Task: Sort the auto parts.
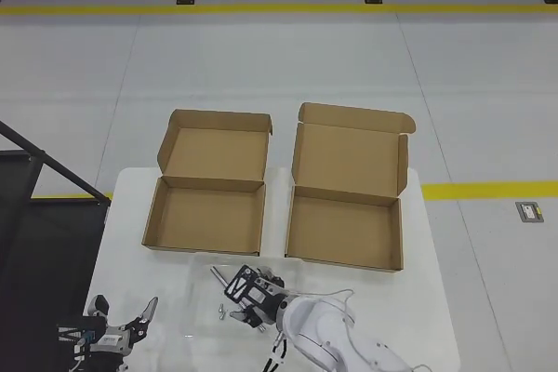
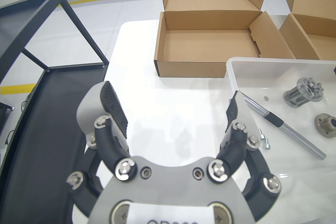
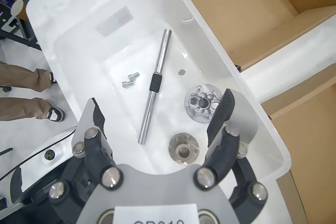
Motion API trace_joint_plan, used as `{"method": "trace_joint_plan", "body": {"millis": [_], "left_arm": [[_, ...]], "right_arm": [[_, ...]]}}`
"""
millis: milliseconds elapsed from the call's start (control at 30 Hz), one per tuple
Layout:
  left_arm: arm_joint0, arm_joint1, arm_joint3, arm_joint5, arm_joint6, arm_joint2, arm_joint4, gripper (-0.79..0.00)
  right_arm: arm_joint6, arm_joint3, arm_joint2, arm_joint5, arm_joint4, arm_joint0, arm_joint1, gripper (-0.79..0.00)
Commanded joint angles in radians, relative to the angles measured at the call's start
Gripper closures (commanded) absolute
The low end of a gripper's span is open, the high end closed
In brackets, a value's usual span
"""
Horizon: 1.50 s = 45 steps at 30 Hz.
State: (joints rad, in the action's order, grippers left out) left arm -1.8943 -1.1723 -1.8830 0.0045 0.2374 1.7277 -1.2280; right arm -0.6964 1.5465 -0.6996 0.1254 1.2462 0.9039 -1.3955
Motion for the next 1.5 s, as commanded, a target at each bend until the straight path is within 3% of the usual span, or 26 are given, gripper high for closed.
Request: {"method": "trace_joint_plan", "body": {"millis": [0, 567, 633, 933, 1000, 1033, 1067, 1167, 1233, 1267, 1467], "left_arm": [[0.000, 0.000, 0.000, 0.000, 0.000, 0.000, 0.000, -0.785], [0.000, 0.000, 0.000, 0.000, 0.000, 0.000, 0.000, -0.785], [0.000, 0.000, 0.000, 0.000, 0.000, 0.000, 0.000, -0.785], [0.000, 0.000, 0.000, 0.000, 0.000, 0.000, 0.000, -0.785], [0.000, 0.000, 0.000, 0.000, 0.000, 0.000, 0.000, -0.785], [0.000, 0.000, 0.000, 0.000, 0.000, 0.000, 0.000, -0.785], [0.000, 0.000, 0.000, 0.000, 0.000, 0.000, 0.000, -0.785], [0.000, 0.000, 0.000, 0.000, 0.000, 0.000, 0.000, -0.785], [0.000, 0.000, 0.000, 0.000, 0.000, 0.000, 0.000, -0.785], [0.000, 0.000, 0.000, 0.000, 0.000, 0.000, 0.000, -0.785], [0.000, 0.000, 0.000, 0.000, 0.000, 0.000, 0.000, -0.785]], "right_arm": [[-0.001, -0.039, -0.001, -0.016, -0.010, -0.013, -0.007, -0.785], [-0.048, -0.215, 0.031, -0.082, -0.034, -0.097, -0.067, -0.785], [-0.042, -0.232, 0.032, -0.080, -0.039, -0.103, -0.072, -0.702], [-0.062, -0.290, 0.042, -0.121, -0.028, -0.130, -0.100, -0.754], [-0.060, -0.300, 0.042, -0.123, -0.027, -0.133, -0.105, -0.711], [-0.055, -0.303, 0.041, -0.124, -0.030, -0.134, -0.107, -0.653], [-0.049, -0.306, 0.039, -0.124, -0.030, -0.134, -0.109, -0.431], [-0.030, -0.313, 0.032, -0.125, -0.025, -0.130, -0.112, -0.163], [-0.021, -0.314, 0.025, -0.126, -0.022, -0.125, -0.113, -0.034], [-0.018, -0.314, 0.022, -0.124, -0.018, -0.123, -0.113, 0.000], [-0.007, -0.298, 0.000, -0.111, -0.002, -0.103, -0.111, 0.000]]}}
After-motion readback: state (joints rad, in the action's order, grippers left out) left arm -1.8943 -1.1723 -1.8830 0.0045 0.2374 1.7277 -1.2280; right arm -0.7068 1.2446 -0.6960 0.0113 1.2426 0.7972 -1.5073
